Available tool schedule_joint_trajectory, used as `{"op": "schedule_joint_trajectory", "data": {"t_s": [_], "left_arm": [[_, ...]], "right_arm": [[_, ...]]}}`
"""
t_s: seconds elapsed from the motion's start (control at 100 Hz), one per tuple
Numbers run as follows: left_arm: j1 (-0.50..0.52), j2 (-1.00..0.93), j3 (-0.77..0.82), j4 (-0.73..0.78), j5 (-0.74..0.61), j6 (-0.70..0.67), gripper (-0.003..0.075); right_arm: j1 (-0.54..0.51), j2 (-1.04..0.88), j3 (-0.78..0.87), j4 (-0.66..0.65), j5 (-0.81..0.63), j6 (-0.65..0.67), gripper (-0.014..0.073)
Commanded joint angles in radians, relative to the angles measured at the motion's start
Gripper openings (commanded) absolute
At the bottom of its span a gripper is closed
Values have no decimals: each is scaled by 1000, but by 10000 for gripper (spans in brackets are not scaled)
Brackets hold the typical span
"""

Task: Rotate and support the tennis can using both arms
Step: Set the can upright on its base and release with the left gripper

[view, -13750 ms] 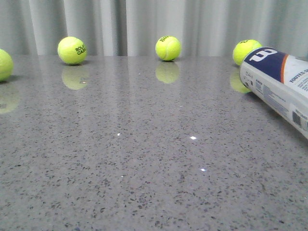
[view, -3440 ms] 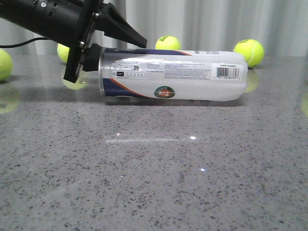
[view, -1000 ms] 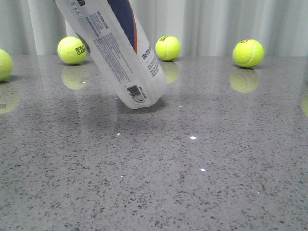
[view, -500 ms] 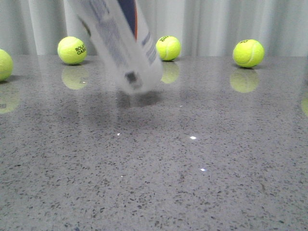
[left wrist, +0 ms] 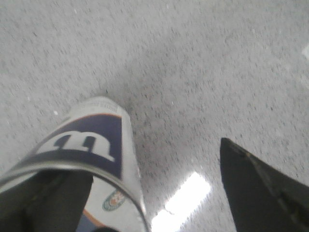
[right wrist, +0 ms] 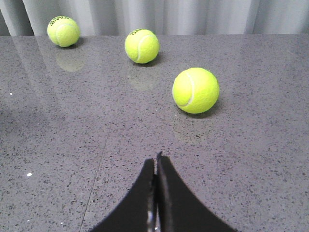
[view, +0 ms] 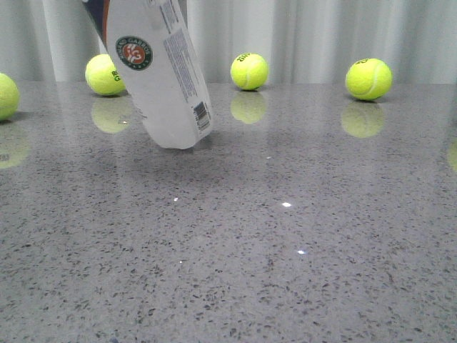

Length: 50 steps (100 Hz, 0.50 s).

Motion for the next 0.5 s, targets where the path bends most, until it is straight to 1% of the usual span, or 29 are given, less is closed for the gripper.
{"op": "schedule_joint_trajectory", "data": {"t_s": [0.0, 0.33, 0.49], "left_arm": [[-1, -17, -34, -11, -92, 3, 531], [1, 28, -34, -16, -232, 3, 531], [1, 28, -34, -23, -273, 3, 531]], "right_arm": [[-6, 3, -25, -4, -72, -8, -58], [-6, 3, -25, -4, -72, -8, -58], [-6, 3, -25, -4, -72, -8, -58]]}}
